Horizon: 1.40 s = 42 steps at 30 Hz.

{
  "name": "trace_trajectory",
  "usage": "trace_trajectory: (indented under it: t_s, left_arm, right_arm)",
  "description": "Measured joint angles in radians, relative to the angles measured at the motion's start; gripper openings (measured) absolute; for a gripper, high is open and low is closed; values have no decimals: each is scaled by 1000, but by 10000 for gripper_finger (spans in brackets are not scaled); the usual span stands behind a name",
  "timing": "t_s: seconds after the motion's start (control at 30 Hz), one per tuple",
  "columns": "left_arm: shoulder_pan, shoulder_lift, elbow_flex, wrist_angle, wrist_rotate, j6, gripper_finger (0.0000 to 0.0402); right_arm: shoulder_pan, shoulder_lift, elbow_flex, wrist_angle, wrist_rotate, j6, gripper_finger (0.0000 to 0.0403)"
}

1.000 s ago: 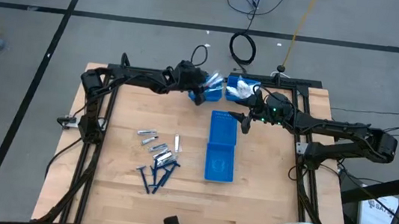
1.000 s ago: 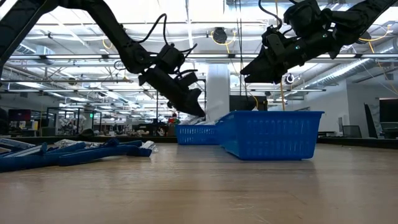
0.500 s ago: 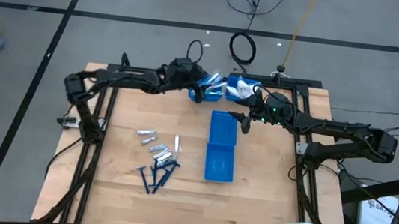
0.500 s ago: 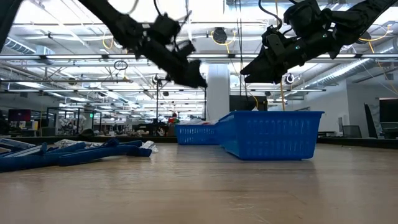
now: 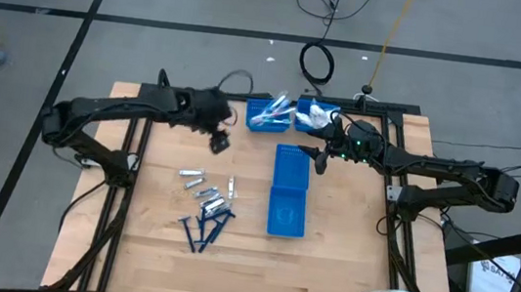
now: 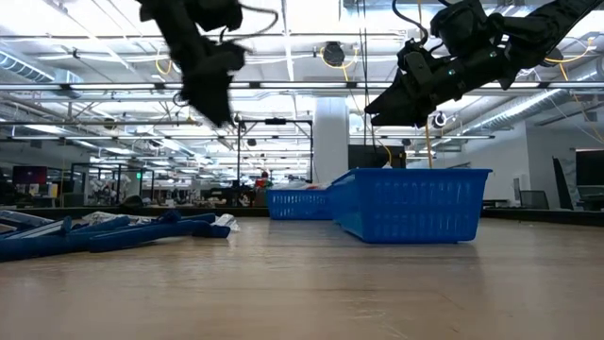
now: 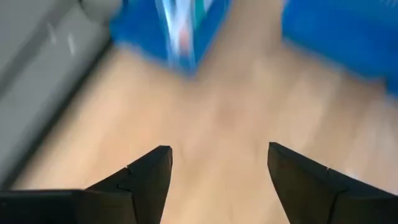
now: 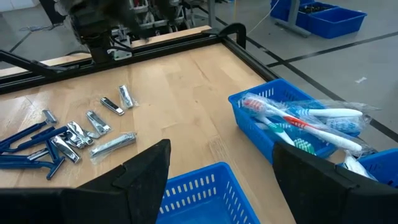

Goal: Pick & Place Travel size toiletries
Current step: Put the nail clipper into the center blue bin

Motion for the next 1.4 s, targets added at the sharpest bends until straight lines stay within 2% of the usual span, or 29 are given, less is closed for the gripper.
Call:
trace_trajectory:
  t_s: [0.1, 0.4, 0.67, 1.1, 1.23, 1.4]
  left_arm:
    - [-51, 3, -34, -127, 1, -89, 248]
    - [-172, 9, -306, -89, 2, -292, 250]
    - [-206, 9, -447, -86, 4, -436, 232]
    - [-205, 2, -579, 82, 40, -351, 167]
    - [-206, 1, -585, 126, 45, -316, 128]
    - [-202, 4, -587, 179, 46, -303, 56]
  right_arm:
    - [0, 0, 0, 0, 0, 0, 267]
    - [24, 0, 0, 1, -1, 3, 267]
    - [26, 0, 0, 50, -2, 3, 267]
    - [26, 0, 0, 149, -2, -7, 267]
    - [26, 0, 0, 152, -4, -22, 267]
    - [26, 0, 0, 152, -4, -23, 267]
